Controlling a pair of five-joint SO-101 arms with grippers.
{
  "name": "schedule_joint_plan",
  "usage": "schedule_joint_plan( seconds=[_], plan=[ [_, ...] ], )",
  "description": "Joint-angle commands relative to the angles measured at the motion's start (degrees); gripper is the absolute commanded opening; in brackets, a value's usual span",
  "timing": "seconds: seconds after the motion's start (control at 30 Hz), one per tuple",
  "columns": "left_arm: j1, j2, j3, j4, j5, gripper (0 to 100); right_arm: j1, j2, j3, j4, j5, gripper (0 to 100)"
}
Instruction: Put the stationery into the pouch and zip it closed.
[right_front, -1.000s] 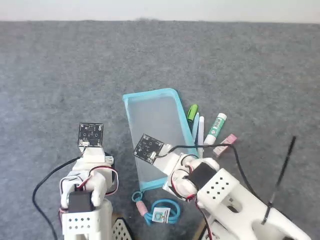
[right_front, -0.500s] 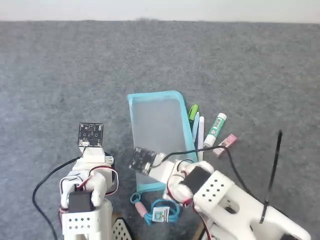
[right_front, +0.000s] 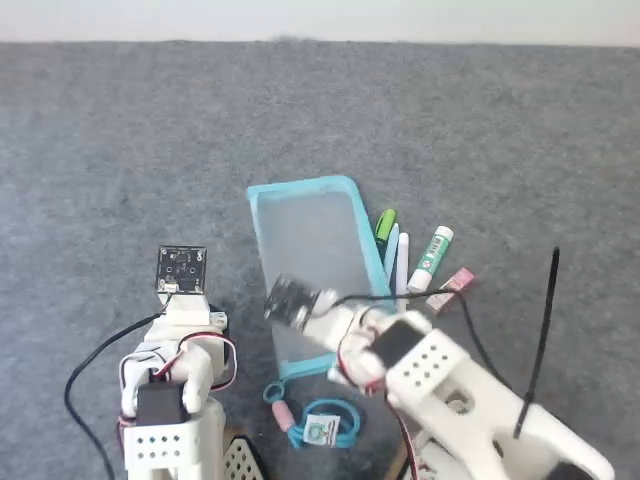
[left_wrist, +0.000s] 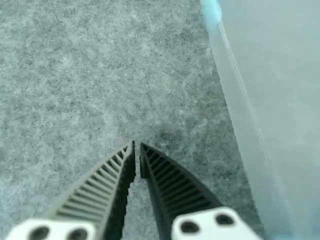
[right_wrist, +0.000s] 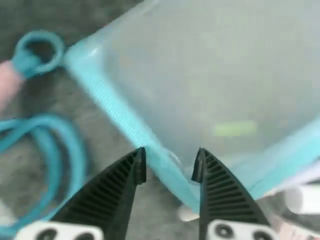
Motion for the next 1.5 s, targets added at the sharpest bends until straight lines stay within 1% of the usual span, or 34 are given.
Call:
schedule_joint_plan(
  seconds=[0.0,0.27,0.47,0.57,0.67,0.77,0.87,0.97,1.07,1.2,1.27,1.4,1.47],
  plan=[
    [-0.35,-0.97,-0.57,0.26,0.97,1,6.37,5.14,-5.98,-3.21,-2.29,17.3],
    [-0.35,-0.97,-0.57,0.26,0.97,1,14.11,15.96,-19.60,-3.47,-5.19,17.3],
    [-0.35,-0.97,-0.57,0.26,0.97,1,15.96,27.30,-29.80,-1.98,-5.36,17.3],
    [-0.35,-0.97,-0.57,0.26,0.97,1,14.73,24.13,-30.24,4.44,-4.92,17.3],
    [-0.35,-0.97,-0.57,0.26,0.97,1,12.09,12.44,-26.46,9.19,-1.85,17.3],
    [-0.35,-0.97,-0.57,0.26,0.97,1,6.73,-0.04,-17.23,9.71,1.41,17.4],
    [-0.35,-0.97,-0.57,0.26,0.97,1,0.66,-6.46,-8.79,9.80,3.78,20.8],
    [-0.35,-0.97,-0.57,0.26,0.97,1,-3.12,-6.99,-4.84,9.71,6.07,28.8],
    [-0.35,-0.97,-0.57,0.26,0.97,1,-3.91,-6.99,-3.25,7.52,7.38,34.0],
    [-0.35,-0.97,-0.57,0.26,0.97,1,-3.47,-4.79,-2.55,1.98,6.24,34.3],
    [-0.35,-0.97,-0.57,0.26,0.97,1,-3.47,-1.27,-2.55,-0.40,5.45,34.3],
    [-0.35,-0.97,-0.57,0.26,0.97,1,-2.95,7.25,-4.75,-6.02,1.32,34.3],
    [-0.35,-0.97,-0.57,0.26,0.97,1,-1.63,11.38,-7.03,-7.78,-0.26,34.3]
  ],
)
